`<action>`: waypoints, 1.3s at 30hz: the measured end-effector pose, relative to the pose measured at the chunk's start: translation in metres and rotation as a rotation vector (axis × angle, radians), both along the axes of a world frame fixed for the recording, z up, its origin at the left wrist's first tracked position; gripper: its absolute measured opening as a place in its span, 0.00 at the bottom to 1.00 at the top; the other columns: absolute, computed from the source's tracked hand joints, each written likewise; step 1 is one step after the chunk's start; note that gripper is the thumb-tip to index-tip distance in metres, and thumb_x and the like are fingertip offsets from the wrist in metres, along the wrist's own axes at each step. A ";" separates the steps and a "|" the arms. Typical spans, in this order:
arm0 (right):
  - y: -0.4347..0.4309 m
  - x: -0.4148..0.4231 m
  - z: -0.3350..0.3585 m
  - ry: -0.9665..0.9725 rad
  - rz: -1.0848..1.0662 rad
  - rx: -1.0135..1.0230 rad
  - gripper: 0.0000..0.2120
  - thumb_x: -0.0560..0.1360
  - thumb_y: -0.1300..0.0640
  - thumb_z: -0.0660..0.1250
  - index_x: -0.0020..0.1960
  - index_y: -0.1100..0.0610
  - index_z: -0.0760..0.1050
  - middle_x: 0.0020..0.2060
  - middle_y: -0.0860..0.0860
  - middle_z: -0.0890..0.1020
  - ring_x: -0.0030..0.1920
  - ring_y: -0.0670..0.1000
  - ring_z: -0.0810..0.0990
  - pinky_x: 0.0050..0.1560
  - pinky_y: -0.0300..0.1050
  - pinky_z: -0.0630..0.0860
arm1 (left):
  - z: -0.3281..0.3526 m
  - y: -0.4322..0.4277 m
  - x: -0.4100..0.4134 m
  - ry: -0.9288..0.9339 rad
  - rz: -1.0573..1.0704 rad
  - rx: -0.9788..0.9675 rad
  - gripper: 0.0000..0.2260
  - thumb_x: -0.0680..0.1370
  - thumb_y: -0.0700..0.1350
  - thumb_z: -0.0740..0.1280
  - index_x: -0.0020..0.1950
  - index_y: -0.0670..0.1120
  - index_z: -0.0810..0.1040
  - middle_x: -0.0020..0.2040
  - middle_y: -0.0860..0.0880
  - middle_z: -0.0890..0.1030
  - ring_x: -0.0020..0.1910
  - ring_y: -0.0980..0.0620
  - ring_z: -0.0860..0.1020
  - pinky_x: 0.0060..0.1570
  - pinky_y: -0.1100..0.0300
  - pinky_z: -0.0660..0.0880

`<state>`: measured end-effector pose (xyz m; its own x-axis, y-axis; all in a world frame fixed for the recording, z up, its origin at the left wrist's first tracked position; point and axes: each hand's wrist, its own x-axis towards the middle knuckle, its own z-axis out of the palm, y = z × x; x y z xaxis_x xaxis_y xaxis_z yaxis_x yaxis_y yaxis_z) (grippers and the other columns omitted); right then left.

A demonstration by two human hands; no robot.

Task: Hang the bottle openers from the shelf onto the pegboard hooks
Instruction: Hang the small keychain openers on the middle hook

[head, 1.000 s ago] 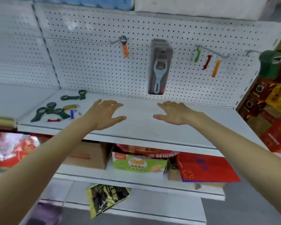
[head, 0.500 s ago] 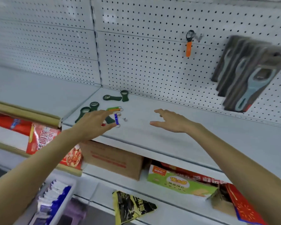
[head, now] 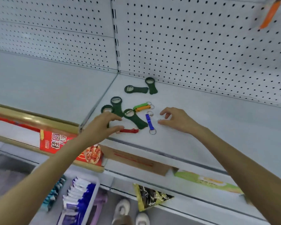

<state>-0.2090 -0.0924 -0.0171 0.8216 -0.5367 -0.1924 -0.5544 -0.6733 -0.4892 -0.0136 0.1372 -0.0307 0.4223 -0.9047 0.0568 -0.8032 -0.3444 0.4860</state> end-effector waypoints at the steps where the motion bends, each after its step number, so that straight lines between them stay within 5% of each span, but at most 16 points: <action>1: 0.000 0.002 -0.002 -0.009 -0.029 0.014 0.19 0.74 0.44 0.69 0.60 0.52 0.75 0.51 0.50 0.78 0.46 0.48 0.75 0.46 0.41 0.69 | -0.003 -0.005 0.004 0.031 -0.023 -0.014 0.15 0.75 0.56 0.67 0.60 0.54 0.77 0.53 0.58 0.75 0.53 0.59 0.73 0.48 0.68 0.66; 6: 0.003 0.013 -0.005 -0.085 -0.224 0.102 0.12 0.72 0.48 0.72 0.53 0.52 0.78 0.47 0.50 0.81 0.43 0.47 0.77 0.39 0.35 0.70 | -0.008 -0.028 0.023 0.146 -0.110 -0.130 0.12 0.74 0.51 0.70 0.57 0.52 0.80 0.51 0.54 0.79 0.51 0.55 0.76 0.53 0.59 0.73; 10: 0.008 0.018 -0.012 -0.128 -0.351 0.137 0.09 0.69 0.50 0.75 0.46 0.51 0.79 0.40 0.49 0.81 0.40 0.46 0.77 0.38 0.32 0.69 | -0.022 -0.025 0.031 0.188 -0.184 -0.114 0.11 0.72 0.58 0.69 0.53 0.62 0.76 0.50 0.59 0.77 0.52 0.58 0.74 0.54 0.63 0.69; 14: 0.016 0.017 -0.019 -0.109 -0.396 0.104 0.08 0.68 0.50 0.76 0.40 0.50 0.78 0.34 0.43 0.79 0.35 0.41 0.75 0.33 0.26 0.66 | -0.028 -0.016 0.033 0.234 -0.189 -0.120 0.12 0.67 0.65 0.65 0.46 0.62 0.78 0.48 0.61 0.76 0.52 0.55 0.74 0.54 0.60 0.70; 19: 0.022 0.016 -0.023 -0.160 -0.466 0.096 0.08 0.68 0.53 0.77 0.37 0.52 0.78 0.33 0.43 0.78 0.34 0.40 0.75 0.28 0.22 0.65 | -0.031 -0.020 0.031 0.207 -0.191 -0.110 0.07 0.70 0.54 0.73 0.46 0.56 0.82 0.49 0.53 0.78 0.53 0.49 0.74 0.58 0.46 0.70; 22: 0.025 0.016 -0.027 -0.174 -0.486 0.092 0.07 0.70 0.54 0.75 0.41 0.54 0.78 0.34 0.43 0.77 0.34 0.40 0.74 0.29 0.22 0.65 | -0.035 -0.021 0.027 0.174 -0.186 -0.110 0.07 0.69 0.53 0.74 0.46 0.54 0.83 0.49 0.53 0.78 0.51 0.49 0.73 0.55 0.48 0.68; 25: 0.027 0.013 -0.027 -0.185 -0.504 0.085 0.06 0.72 0.54 0.73 0.44 0.55 0.78 0.36 0.42 0.77 0.37 0.41 0.74 0.32 0.25 0.67 | -0.039 -0.022 0.023 0.127 -0.162 -0.126 0.07 0.69 0.53 0.74 0.45 0.54 0.83 0.49 0.53 0.79 0.50 0.51 0.72 0.51 0.54 0.63; 29: 0.032 0.008 -0.026 -0.267 -0.570 0.175 0.05 0.74 0.56 0.71 0.46 0.57 0.76 0.38 0.48 0.80 0.37 0.47 0.80 0.41 0.38 0.76 | -0.042 -0.023 0.022 0.112 -0.152 -0.146 0.05 0.69 0.50 0.75 0.43 0.53 0.84 0.48 0.52 0.79 0.49 0.50 0.73 0.51 0.50 0.65; 35: 0.038 -0.002 -0.026 -0.416 -0.633 0.329 0.05 0.74 0.61 0.70 0.42 0.56 0.75 0.37 0.53 0.83 0.35 0.47 0.84 0.39 0.37 0.79 | -0.044 -0.023 0.023 0.123 -0.158 -0.154 0.04 0.70 0.48 0.74 0.44 0.53 0.83 0.48 0.55 0.77 0.51 0.51 0.71 0.51 0.56 0.59; 39: 0.040 -0.004 -0.028 -0.466 -0.628 0.375 0.06 0.74 0.62 0.70 0.42 0.56 0.74 0.37 0.53 0.83 0.37 0.48 0.85 0.42 0.40 0.81 | -0.040 -0.023 0.025 0.131 -0.154 -0.155 0.04 0.70 0.47 0.74 0.44 0.51 0.84 0.47 0.55 0.78 0.50 0.51 0.73 0.52 0.55 0.64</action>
